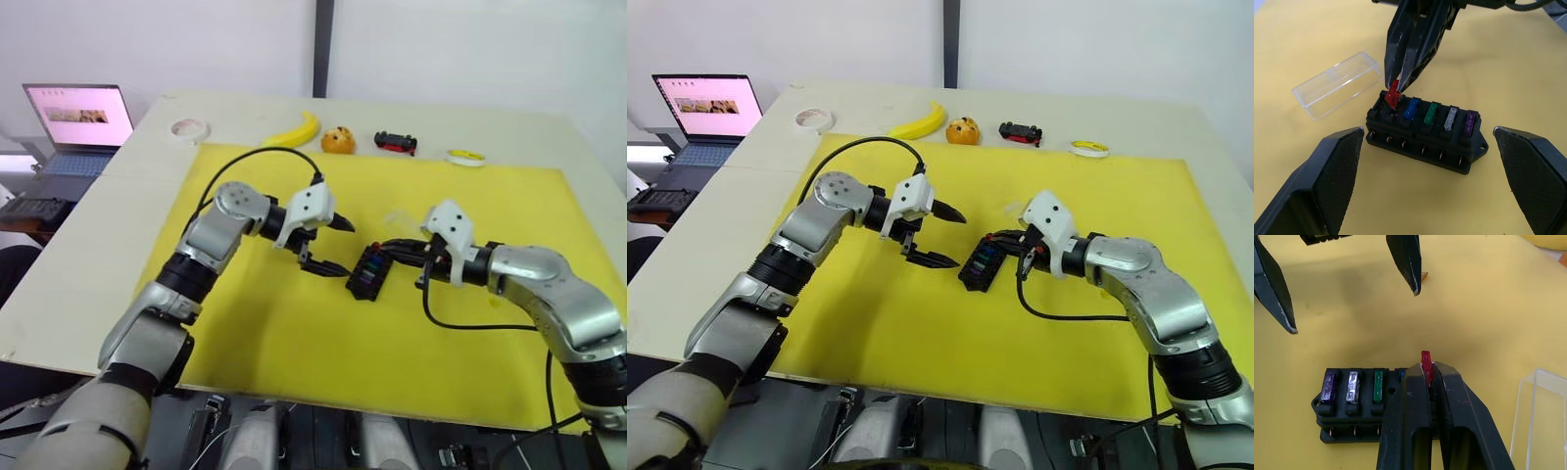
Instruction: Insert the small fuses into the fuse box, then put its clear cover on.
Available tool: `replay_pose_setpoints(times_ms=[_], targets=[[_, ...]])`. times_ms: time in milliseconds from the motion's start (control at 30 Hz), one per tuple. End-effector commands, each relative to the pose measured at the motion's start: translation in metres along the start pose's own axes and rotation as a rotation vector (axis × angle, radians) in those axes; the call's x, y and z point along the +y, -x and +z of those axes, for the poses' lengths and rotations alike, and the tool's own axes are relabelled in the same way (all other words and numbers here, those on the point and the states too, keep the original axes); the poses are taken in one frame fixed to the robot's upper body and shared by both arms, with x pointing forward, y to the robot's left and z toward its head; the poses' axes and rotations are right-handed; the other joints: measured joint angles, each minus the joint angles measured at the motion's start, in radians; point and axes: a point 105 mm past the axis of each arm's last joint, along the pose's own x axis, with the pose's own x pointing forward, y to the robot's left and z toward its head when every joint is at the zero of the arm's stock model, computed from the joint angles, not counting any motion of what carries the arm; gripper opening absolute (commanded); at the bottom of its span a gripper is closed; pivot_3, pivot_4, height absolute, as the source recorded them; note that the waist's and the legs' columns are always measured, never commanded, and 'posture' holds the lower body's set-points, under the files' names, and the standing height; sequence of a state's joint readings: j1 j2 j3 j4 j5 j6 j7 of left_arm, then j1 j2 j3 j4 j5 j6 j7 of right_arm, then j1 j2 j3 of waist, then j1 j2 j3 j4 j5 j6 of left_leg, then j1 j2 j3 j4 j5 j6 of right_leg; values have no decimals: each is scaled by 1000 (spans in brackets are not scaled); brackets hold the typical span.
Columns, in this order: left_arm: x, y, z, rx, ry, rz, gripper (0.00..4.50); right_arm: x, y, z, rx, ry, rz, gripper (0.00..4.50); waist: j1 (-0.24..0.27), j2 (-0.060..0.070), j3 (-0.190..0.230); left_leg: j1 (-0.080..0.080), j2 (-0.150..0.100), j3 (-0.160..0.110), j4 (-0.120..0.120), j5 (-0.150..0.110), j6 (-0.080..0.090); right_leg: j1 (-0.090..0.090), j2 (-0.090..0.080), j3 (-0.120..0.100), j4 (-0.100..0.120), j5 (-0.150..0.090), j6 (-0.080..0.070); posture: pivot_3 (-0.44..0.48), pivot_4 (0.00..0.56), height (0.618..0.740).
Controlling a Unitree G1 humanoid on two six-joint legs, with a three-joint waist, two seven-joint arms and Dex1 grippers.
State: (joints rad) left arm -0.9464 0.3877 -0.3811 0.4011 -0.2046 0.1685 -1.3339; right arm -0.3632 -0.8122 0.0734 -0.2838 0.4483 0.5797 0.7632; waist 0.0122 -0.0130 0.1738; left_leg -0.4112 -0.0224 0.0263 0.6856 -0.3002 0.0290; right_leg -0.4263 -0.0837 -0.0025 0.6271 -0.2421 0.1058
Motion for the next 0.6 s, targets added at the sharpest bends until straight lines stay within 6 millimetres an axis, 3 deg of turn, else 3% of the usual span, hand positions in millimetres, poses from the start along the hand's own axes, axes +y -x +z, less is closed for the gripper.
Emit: replay_pose_setpoints(times_ms=[33,600], targets=[[2,2,11,-19,-42,7,4472,-3,0,12,-33,51,-10,0,0,0,0,0,0,0,0,0,0,0,0,0,0,0,0,0,150,740],[2,1,10,-12,-42,11,4472,-3,-3,7,-17,71,-3,0,0,0,0,1,0,0,0,0,-1,0,1,0,1,0,0,0,150,740]])
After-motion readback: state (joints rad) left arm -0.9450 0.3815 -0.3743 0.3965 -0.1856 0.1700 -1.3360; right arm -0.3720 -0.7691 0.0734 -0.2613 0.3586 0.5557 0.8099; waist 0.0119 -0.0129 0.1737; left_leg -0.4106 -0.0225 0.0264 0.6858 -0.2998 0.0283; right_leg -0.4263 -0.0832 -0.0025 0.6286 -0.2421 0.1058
